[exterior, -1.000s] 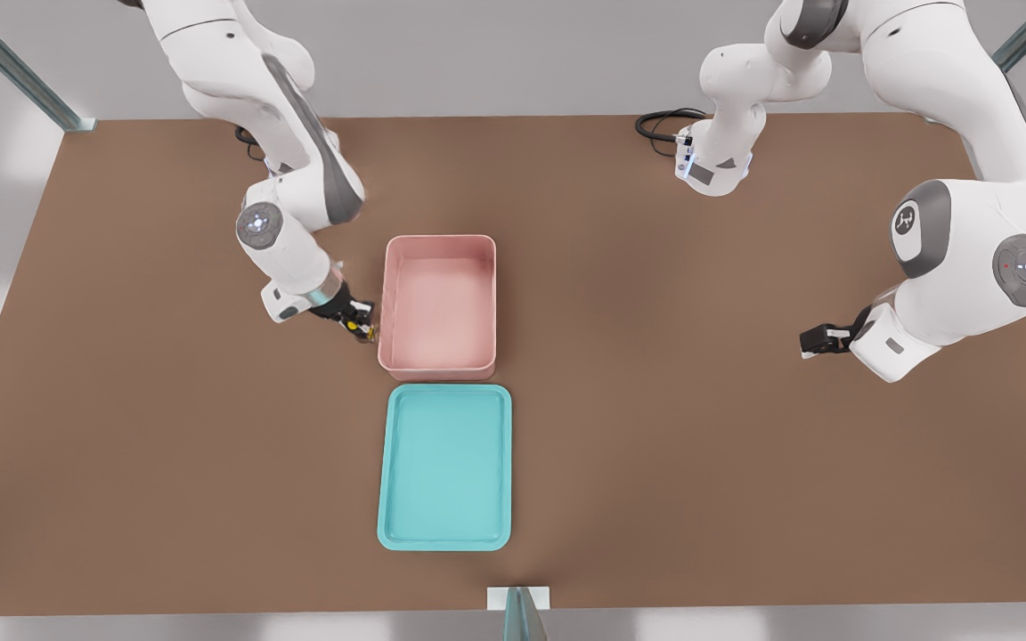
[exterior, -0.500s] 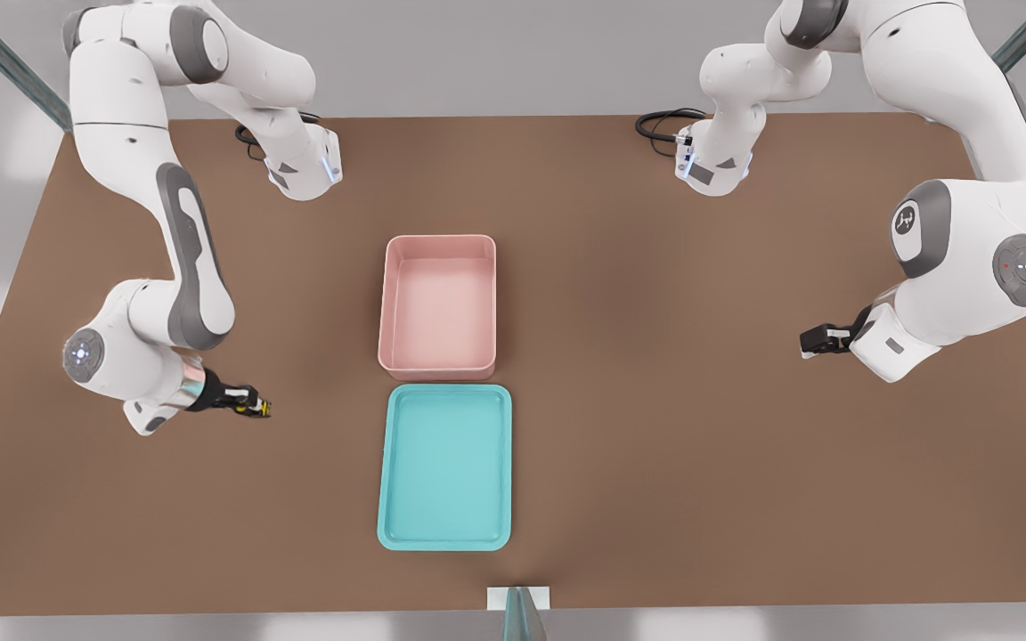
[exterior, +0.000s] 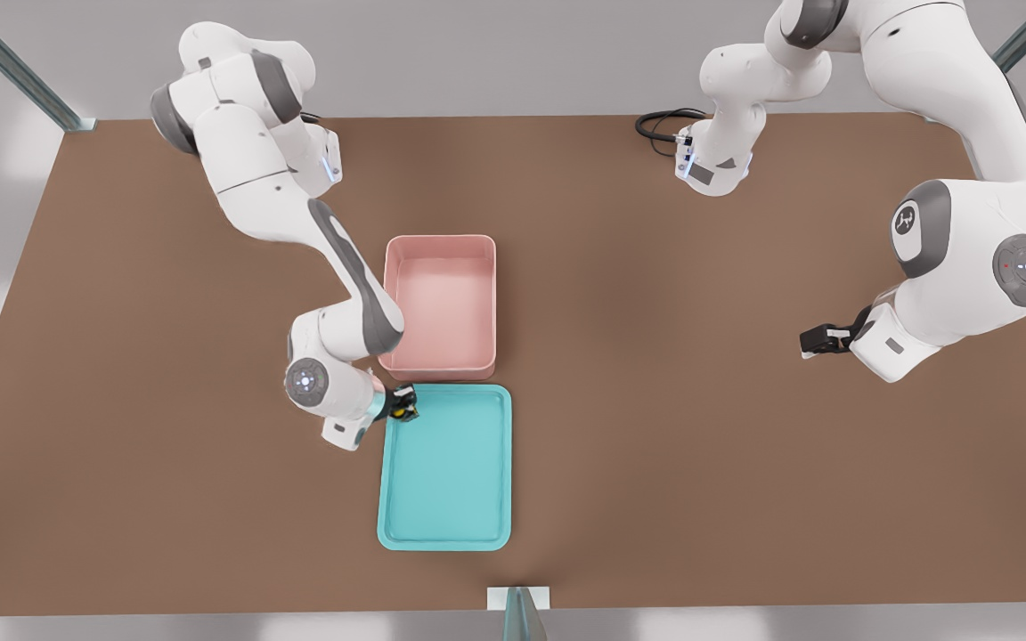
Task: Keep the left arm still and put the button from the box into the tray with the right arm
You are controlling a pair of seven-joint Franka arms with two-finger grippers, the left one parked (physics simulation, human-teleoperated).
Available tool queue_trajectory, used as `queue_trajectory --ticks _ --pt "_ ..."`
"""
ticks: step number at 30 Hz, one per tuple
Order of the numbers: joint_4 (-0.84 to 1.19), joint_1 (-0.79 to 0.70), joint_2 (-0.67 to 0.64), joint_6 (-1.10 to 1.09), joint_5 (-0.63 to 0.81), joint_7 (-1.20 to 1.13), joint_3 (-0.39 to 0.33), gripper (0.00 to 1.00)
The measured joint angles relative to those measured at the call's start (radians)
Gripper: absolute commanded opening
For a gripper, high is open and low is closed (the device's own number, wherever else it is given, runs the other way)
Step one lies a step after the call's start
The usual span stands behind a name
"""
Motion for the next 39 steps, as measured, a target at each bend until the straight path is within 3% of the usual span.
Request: queue_trajectory --ticks 6,7,8,13,18,21,25,29,31,33,36,37,39 --pt "0.148 0.083 0.054 0.05 -0.001 0.111 0.001 0.43" --pt "0.154 0.09 0.062 0.056 -0.004 0.129 0.001 0.68" --pt "0.157 0.096 0.071 0.06 -0.006 0.146 0.001 1.0" --pt "0.161 0.098 0.069 0.072 -0.012 0.222 -0.004 1.0" --pt "0.163 0.049 -0.297 -0.159 -0.098 0.265 -0.044 1.0" --pt "0.154 0.017 -0.444 -0.368 -0.207 0.245 -0.08 1.0" --pt "-0.159 -0.367 -0.697 -0.463 -0.218 0.2 -0.093 1.0" --pt "-0.199 -0.733 -0.724 -0.493 -0.22 0.165 -0.101 1.0" --pt "-0.027 -0.836 -0.626 -0.526 -0.219 0.154 -0.105 1.0" --pt "0.058 -0.771 -0.576 -0.566 -0.219 0.145 -0.108 1.0" --pt "0.092 -0.32 -0.524 -0.606 -0.219 0.139 -0.106 1.0" --pt "0.109 -0.269 -0.487 -0.615 -0.214 0.139 -0.104 1.0" --pt "0.188 -0.334 -0.416 -0.638 -0.205 0.139 -0.1 1.0"
